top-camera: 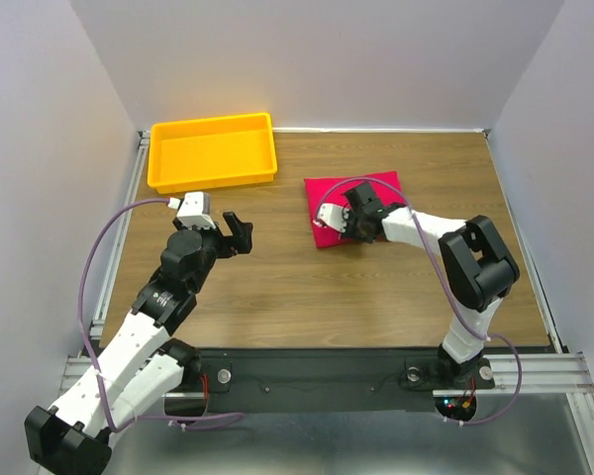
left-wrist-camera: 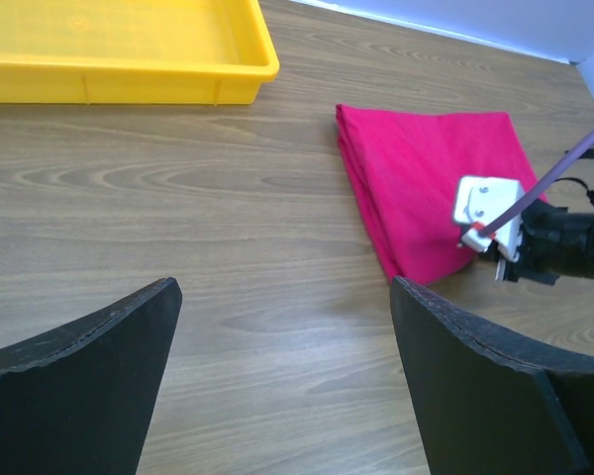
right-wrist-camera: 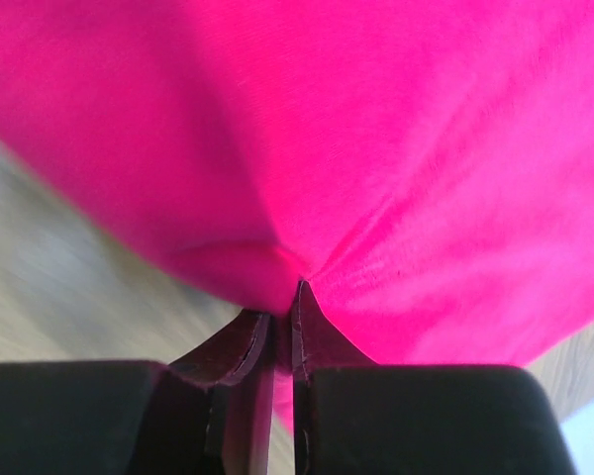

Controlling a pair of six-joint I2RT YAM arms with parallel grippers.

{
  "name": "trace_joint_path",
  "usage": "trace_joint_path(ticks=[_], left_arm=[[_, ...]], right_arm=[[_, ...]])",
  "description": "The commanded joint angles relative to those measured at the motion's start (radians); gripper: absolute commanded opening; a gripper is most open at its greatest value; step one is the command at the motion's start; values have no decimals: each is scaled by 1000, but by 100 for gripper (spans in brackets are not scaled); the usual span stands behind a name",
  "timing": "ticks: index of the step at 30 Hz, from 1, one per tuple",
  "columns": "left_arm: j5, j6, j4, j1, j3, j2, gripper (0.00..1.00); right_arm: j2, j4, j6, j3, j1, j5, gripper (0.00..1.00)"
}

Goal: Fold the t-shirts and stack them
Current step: Neatly place the folded tshirt to the corner

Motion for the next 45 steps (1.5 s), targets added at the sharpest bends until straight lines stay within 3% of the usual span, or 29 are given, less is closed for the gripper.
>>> trace_joint_path(ticks=[1,12,19,25,37,38,40,41,43,44,45], left_arm=[[7,-7,52,5,1,8,98],[32,-15,78,6,-3,43,98],[47,-21,87,6,-6,74,98],[58,-24,99,5,-8,102,98],[86,-30,116,8,4,158,98],[87,-30,118,8,6,164,98],[95,-33,121,8,9,168,98],[99,-35,121,6,9,166,98],[104,-35,121,8,10,163,98],[104,-30,121,8,10,158,98],[104,-28,121,8,9,155,98]], right_arm=[[-50,-9,-83,-36,-111,-11,8],[-15,-9,-261,36,-384,-113,8],[89,-8,-413,143,-566,-200,8],[183,-9,-531,255,-646,-225,8],[382,-9,-576,510,-738,-232,13],[391,-9,-580,521,-743,-229,15],[401,-11,-577,544,-752,-220,27],[396,-11,-576,545,-755,-225,38],[369,-11,-560,529,-761,-249,46],[327,-11,-551,521,-763,-283,63],[307,-11,-519,515,-764,-301,72]])
